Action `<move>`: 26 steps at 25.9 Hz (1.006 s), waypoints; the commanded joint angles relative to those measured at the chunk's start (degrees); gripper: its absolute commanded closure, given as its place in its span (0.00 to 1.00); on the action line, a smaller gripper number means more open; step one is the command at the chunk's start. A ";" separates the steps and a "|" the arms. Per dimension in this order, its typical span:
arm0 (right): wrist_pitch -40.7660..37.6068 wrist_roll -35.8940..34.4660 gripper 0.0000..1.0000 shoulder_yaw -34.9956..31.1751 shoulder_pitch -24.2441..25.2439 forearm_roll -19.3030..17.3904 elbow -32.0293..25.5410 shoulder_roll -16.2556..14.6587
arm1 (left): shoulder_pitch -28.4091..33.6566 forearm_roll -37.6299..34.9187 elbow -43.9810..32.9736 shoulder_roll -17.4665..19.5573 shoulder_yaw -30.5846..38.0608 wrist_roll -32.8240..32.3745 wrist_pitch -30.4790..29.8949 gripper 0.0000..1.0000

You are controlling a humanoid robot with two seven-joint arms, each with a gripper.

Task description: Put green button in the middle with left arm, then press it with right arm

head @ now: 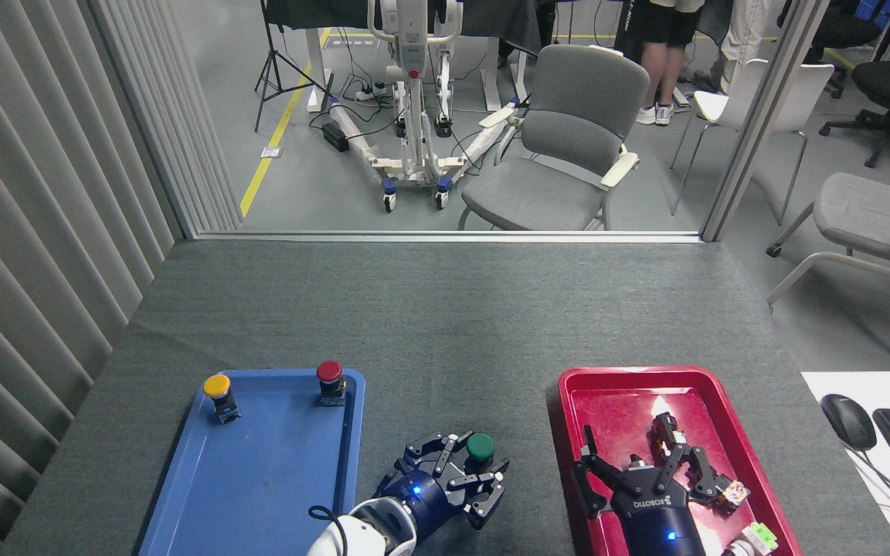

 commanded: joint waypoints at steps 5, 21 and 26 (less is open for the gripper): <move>-3.37 0.35 0.29 0.03 -0.86 0.45 1.26 0.85 | 8.30 4.66 -22.03 6.34 2.67 -4.44 -0.60 0.00; -10.75 0.35 1.00 8.12 -8.15 4.84 13.13 6.47 | 19.28 13.89 -32.84 18.12 28.34 -6.55 11.36 0.01; -10.32 0.44 1.00 10.31 -9.91 4.41 18.66 7.09 | 19.55 13.89 -32.57 18.12 28.34 -6.37 11.53 0.01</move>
